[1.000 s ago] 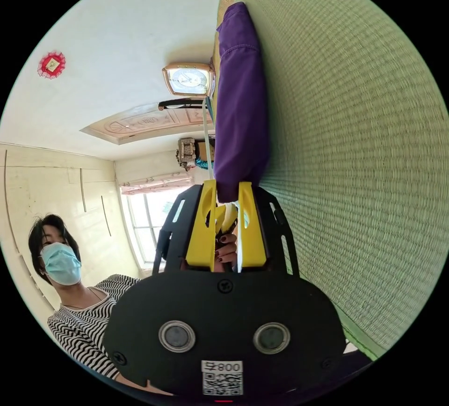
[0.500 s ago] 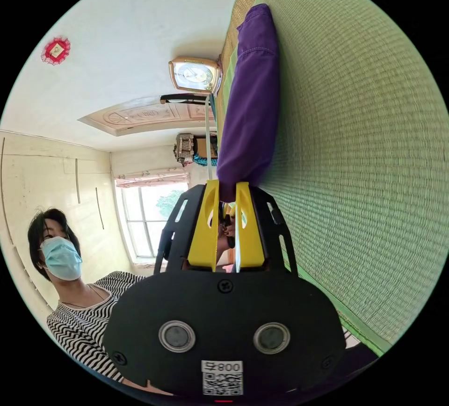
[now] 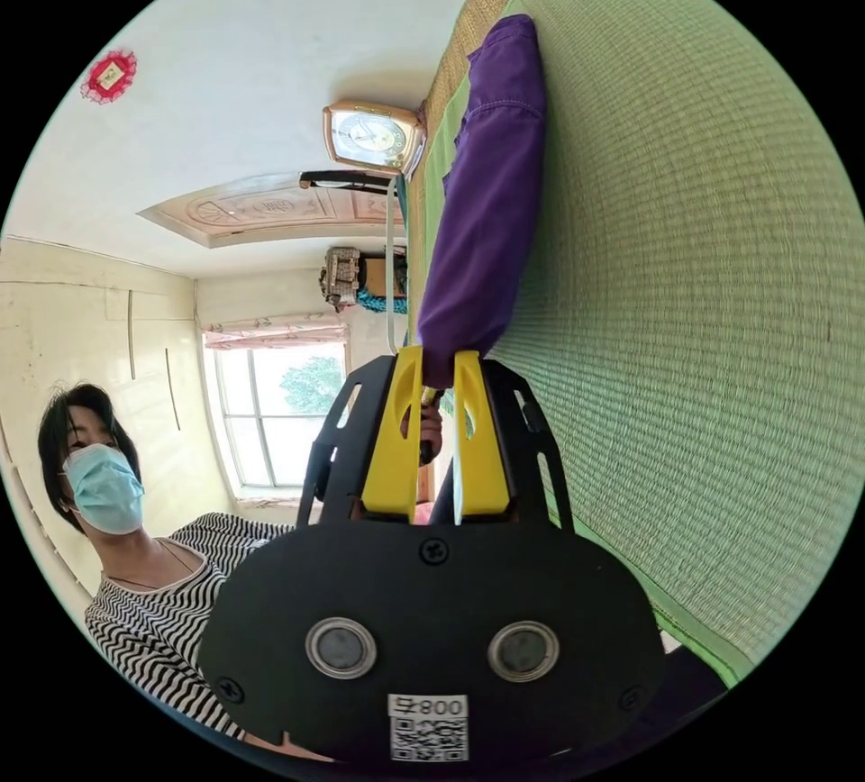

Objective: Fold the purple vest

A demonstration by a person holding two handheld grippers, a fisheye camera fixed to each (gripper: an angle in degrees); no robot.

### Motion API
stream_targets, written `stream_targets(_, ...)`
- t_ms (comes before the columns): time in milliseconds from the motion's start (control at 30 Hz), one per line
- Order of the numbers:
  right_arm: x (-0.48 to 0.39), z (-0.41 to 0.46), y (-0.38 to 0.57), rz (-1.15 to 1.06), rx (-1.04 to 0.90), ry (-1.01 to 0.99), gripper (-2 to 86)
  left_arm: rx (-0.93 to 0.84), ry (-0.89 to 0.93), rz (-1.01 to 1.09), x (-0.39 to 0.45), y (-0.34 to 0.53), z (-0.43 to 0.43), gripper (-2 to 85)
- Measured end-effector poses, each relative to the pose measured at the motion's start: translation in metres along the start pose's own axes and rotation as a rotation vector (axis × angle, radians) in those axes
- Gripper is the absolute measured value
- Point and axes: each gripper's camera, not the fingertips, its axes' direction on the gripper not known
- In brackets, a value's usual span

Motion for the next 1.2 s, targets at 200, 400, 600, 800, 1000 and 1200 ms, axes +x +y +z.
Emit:
stream_targets(200, 0.036, -0.01, 0.019, 0.062, -0.004, 0.024, 10.1, 0.007, 0.065, -0.018, 0.011, 0.008, -0.005, 0.8)
stream_targets(400, 0.068, -0.003, 0.046, 0.145, 0.004, -0.033, 12.2, 0.034, 0.13, -0.075, 0.013, 0.017, -0.007, 0.7)
stream_targets(600, 0.076, -0.001, 0.045, 0.16, 0.062, -0.098, 11.7, 0.038, 0.146, -0.096, 0.021, 0.024, -0.003, 0.7)
stream_targets(800, 0.074, 0.004, 0.044, 0.156, 0.044, -0.159, 8.9, 0.037, 0.144, -0.107, 0.037, 0.032, 0.004, 0.7)
stream_targets(1000, 0.035, -0.033, 0.072, 0.062, 0.041, -0.189, 6.9, -0.048, 0.155, -0.037, 0.079, 0.052, 0.012, 0.7)
stream_targets(1200, -0.027, -0.076, 0.126, -0.059, 0.01, -0.196, 5.4, -0.126, 0.228, 0.053, 0.135, 0.1, 0.021, 0.7)
